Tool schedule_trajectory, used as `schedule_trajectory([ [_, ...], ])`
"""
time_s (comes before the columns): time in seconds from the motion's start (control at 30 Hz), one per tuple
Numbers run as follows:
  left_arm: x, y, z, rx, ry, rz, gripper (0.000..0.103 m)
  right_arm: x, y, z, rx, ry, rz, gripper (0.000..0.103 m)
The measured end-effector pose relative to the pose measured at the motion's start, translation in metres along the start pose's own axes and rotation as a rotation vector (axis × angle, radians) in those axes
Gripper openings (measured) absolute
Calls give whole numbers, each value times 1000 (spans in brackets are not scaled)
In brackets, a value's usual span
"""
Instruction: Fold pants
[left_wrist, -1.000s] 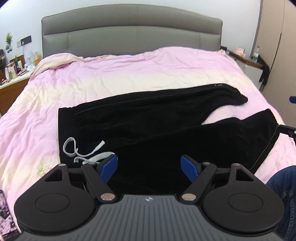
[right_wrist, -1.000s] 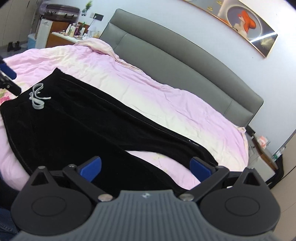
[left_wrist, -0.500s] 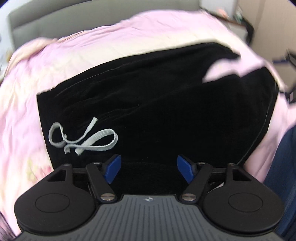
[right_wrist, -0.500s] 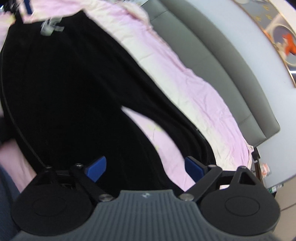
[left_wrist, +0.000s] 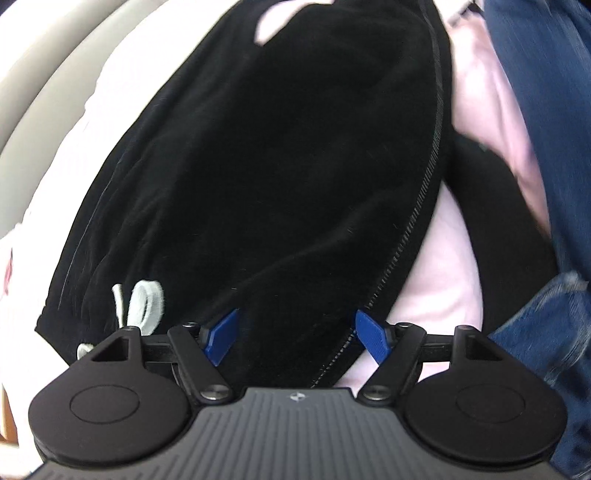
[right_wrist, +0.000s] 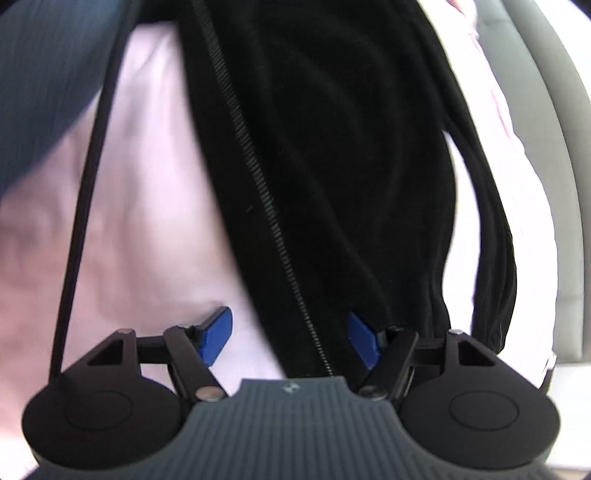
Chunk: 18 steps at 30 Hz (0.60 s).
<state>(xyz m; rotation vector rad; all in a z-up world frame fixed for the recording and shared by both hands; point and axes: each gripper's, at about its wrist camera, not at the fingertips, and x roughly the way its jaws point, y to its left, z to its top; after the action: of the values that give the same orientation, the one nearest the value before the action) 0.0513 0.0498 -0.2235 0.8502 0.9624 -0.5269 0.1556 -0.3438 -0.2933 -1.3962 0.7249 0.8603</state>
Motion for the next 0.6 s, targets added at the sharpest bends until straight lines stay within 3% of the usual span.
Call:
schedule_trajectory([
  [0.17,3,-23,-5,137,52,-14,87,16,9,-22,-6,-26,-62,65],
  [0.27,2,-33,-11,207,69,28,92,22,9,-29,-9,-8,-130,65],
  [0.37,15,-28,-15,167,107,90,92,33,13,-44,-7,3,-165,65],
  [0.5,25,-9,-17,130,101,198,94,41,19,-50,-34,1,-234,65],
  [0.6,24,5,-15,106,91,231,95,39,20,-48,-25,1,-306,65],
])
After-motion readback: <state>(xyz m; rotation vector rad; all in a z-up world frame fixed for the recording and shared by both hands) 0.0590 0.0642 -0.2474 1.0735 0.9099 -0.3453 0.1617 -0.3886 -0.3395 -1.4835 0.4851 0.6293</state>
